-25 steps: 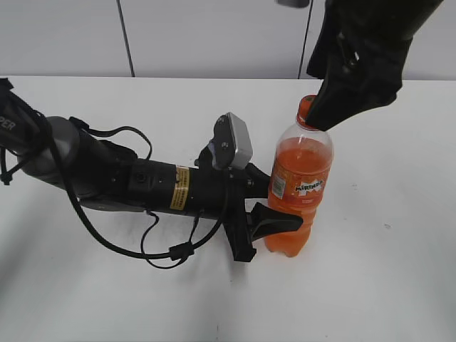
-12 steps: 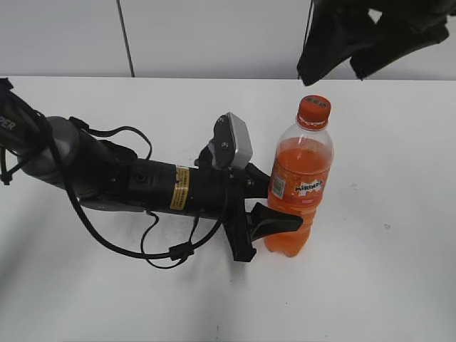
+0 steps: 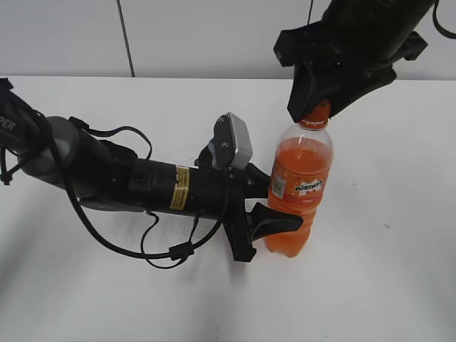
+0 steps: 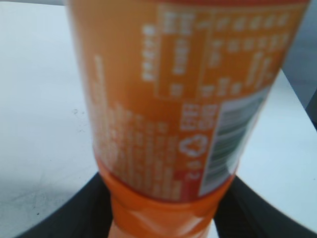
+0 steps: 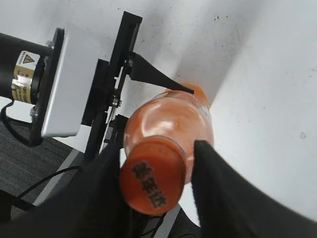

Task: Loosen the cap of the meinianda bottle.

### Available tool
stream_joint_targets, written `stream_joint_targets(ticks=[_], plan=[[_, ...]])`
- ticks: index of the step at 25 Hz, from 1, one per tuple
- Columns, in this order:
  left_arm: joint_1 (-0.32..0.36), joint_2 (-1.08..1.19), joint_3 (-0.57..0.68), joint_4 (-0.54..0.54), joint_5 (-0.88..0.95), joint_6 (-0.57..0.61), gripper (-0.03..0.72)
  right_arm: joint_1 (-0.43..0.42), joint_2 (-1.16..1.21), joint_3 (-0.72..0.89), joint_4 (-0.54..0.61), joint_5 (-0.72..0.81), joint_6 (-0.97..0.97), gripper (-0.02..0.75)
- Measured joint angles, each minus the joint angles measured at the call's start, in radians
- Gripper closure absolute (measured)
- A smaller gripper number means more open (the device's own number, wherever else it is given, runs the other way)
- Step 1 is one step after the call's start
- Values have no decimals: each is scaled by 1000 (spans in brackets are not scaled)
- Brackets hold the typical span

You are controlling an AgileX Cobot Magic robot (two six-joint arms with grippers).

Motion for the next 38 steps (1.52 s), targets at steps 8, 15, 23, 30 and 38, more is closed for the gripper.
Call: stream_joint_targets(ticks=[8,15,23,30,38], plan=[[0,0,0,-1,2,-1,325,0,0,-1,1,-4,-130,456],[0,-1,0,0,2,-1,325,0,0,-1,9,-1,-895,458],[0,-1,0,2,2,0,325,0,0,-1,16,2,-1118,458],[0,-1,0,11,1,0,325,0,-28,-1,29,0,-1009,125],[0,-1,0,13,1,0,325,0,-122,-1,0,0,-336,216]])
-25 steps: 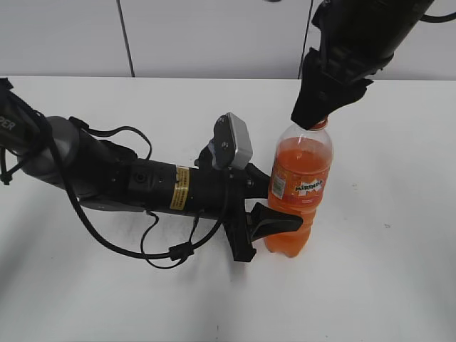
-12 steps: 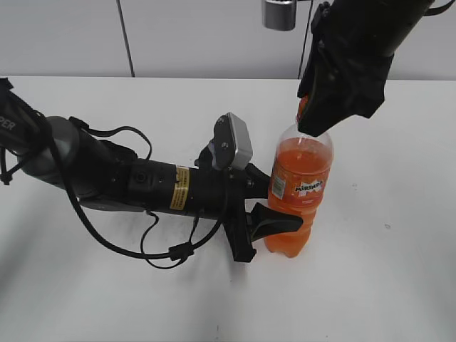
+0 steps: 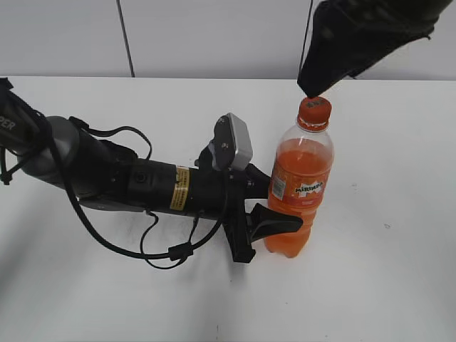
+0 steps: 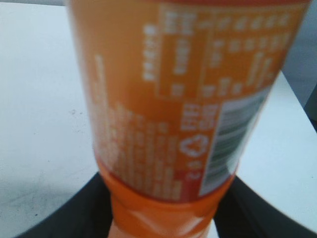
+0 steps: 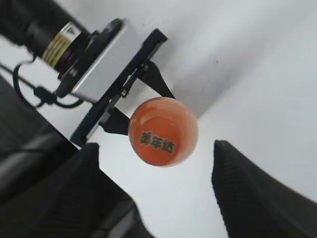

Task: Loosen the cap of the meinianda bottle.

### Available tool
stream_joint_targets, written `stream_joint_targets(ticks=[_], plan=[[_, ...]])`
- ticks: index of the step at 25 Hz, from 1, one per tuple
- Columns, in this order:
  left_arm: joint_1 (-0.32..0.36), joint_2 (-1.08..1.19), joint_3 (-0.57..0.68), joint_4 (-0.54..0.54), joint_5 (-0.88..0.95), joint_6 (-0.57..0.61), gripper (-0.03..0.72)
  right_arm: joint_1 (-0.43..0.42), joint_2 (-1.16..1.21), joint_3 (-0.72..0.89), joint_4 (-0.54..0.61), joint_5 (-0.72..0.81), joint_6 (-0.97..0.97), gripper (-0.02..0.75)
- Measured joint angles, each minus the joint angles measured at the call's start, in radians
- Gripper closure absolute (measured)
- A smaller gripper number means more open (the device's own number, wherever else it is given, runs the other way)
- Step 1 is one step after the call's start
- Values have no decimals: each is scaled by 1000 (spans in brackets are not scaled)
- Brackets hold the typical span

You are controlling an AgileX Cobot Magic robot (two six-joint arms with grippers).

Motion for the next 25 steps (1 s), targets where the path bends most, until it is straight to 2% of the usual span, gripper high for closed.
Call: stream_joint_targets(ticks=[1,4,9,11,17,22,25], plan=[[0,0,0,0,0,0,325,0,1,0,-9,0,121,218],[0,0,0,1,0,0,325,0,17,0,-21,0,271,225],[0,0,0,1,1,0,325,0,71,0,-21,0,311,228],[0,0,0,1,1,0,325,0,90,0,-21,0,315,256],[0,0,0,1,2,0,325,0,95,0,-10,-1,316,464],[0,0,0,1,2,0,325,0,95,0,-9,-1,275,466],[0,0,0,1,2,0,325,0,95,0,-4,-1,21,466]])
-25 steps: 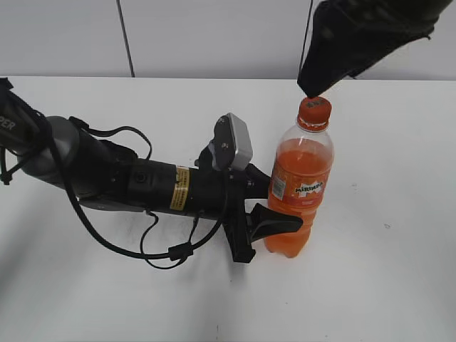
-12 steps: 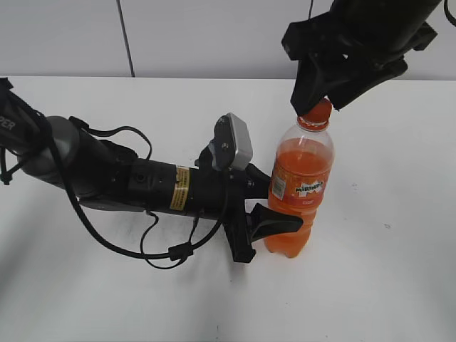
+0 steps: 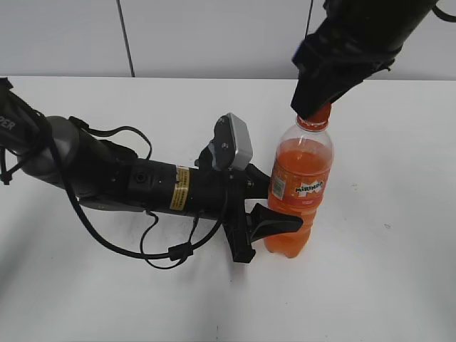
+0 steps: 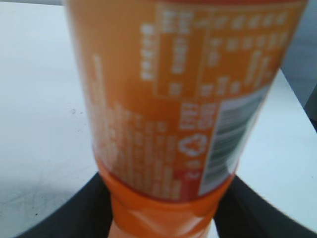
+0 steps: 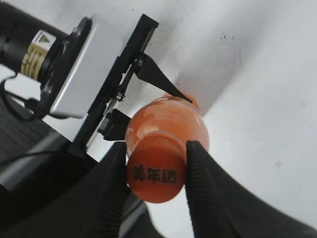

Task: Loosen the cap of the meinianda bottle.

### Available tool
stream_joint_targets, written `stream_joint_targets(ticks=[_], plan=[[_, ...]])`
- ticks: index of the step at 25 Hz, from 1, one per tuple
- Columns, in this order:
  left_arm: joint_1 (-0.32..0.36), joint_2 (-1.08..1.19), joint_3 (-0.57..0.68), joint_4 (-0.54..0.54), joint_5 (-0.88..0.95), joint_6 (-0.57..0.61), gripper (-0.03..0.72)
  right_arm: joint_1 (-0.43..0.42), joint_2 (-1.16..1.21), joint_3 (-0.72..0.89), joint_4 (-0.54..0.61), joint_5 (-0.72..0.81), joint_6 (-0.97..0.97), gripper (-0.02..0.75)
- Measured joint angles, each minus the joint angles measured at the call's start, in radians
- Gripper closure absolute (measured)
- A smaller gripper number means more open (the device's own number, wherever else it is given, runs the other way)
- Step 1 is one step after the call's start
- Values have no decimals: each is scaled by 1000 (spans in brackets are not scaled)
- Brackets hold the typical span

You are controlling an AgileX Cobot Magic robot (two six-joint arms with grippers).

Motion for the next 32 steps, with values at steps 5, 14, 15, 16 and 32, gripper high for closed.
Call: stream_joint_targets(ticks=[5,14,15,16,32], plan=[[0,0,0,0,1,0,325,1,0,-3,-2,0,-605,469],[-1,-1,0,5,-1,-1,325,1,-43,-16,9,4,-659,475],[-1,-1,0,6,0,-1,325,1,-59,-22,5,4,-621,475],[-1,-1,0,5,0,-1,325,1,-80,-29,-2,3,-569,475],[-1,-1,0,4,1,-1,325,-392,-85,242,-164,-323,55,475]])
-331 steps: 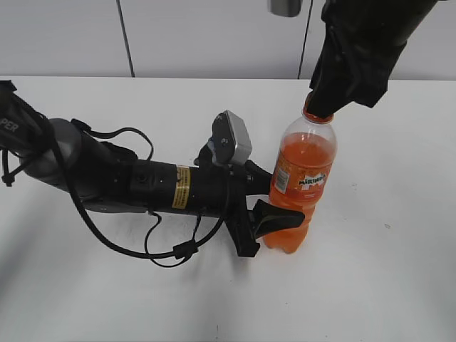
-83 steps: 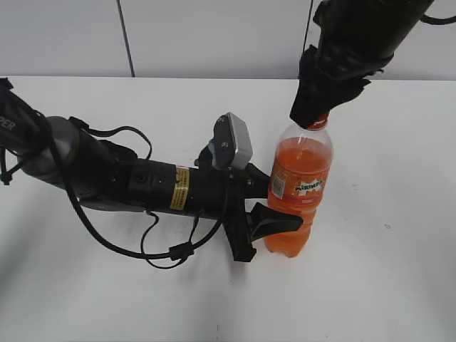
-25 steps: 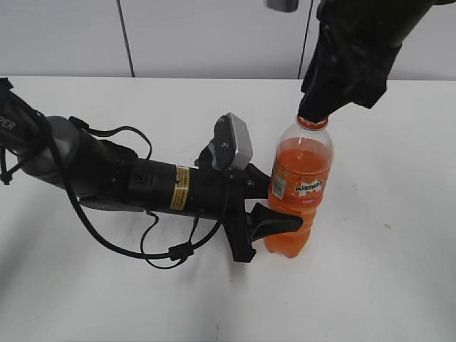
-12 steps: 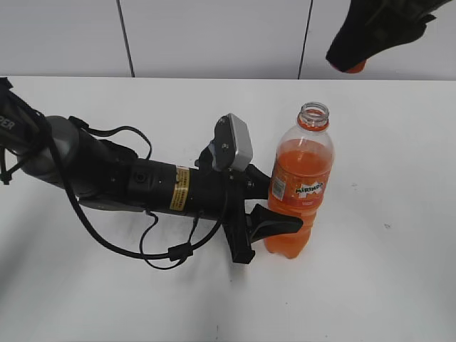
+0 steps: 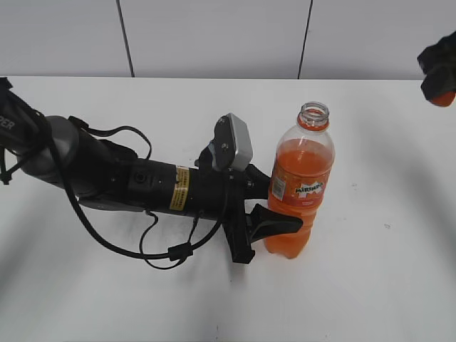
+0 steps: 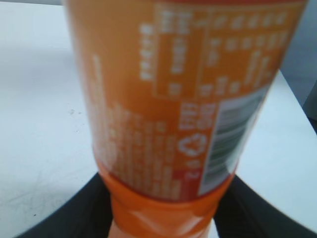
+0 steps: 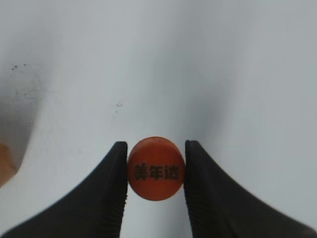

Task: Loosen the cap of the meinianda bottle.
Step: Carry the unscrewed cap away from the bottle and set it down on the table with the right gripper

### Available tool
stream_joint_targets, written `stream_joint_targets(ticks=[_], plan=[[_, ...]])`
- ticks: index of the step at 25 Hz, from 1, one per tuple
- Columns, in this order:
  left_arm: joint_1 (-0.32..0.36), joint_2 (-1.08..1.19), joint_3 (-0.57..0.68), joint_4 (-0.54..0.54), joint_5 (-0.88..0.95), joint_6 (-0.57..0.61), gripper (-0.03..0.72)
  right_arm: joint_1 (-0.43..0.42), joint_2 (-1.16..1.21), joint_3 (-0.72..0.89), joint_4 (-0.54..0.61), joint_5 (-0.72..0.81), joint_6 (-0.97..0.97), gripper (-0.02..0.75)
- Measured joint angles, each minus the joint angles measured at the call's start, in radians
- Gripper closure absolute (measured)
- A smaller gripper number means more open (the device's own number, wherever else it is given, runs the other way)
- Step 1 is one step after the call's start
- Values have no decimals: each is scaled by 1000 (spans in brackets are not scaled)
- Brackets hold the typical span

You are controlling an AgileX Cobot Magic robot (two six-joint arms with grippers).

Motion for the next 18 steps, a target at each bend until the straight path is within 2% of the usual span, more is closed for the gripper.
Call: stream_joint_targets(ticks=[3,9,12,18], plan=[[0,0,0,0,0,0,325,-18,76,69,-15,-133,48,475],[0,0,0,-2,-2,0,325,-19,331,89,-21,-401,128,475],[0,0,0,-3,-4,0,325,-19,427,89,-23,-473,141,475],[0,0,0,-10,-8,0,325,-19,487,95,-23,-513,147,475]])
